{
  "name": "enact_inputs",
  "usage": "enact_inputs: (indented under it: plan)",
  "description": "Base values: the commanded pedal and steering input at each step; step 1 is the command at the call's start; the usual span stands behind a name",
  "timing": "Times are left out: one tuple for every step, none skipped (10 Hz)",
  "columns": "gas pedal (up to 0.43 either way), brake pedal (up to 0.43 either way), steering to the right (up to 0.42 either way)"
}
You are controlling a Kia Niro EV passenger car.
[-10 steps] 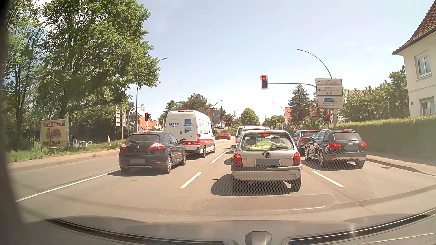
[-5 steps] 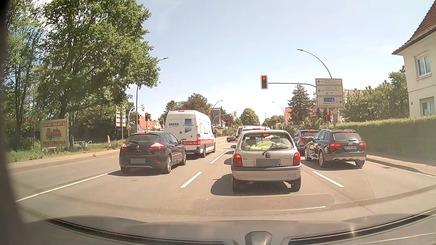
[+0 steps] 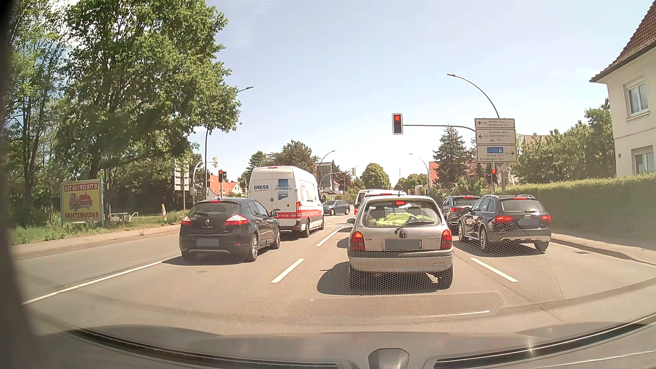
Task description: Follow the waypoints while adhering to traffic rules and regulations
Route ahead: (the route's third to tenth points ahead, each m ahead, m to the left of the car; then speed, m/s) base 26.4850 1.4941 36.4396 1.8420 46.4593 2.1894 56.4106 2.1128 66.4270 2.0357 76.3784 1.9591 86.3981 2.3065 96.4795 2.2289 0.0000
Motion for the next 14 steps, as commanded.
enact_inputs:
  plan:
    - [0.000,0.006,0.020]
    - [0.000,0.006,0.020]
    - [0.000,0.006,0.020]
    - [0.000,0.006,0.020]
    - [0.000,0.006,0.020]
    - [0.000,0.006,0.020]
    - [0.000,0.012,0.020]
    - [0.000,0.006,0.020]
    - [0.000,0.006,0.020]
    - [0.000,0.006,0.020]
    - [0.000,0.006,0.020]
    - [0.000,0.006,0.020]
    - [0.000,0.012,0.020]
    - [0.000,0.006,0.021]
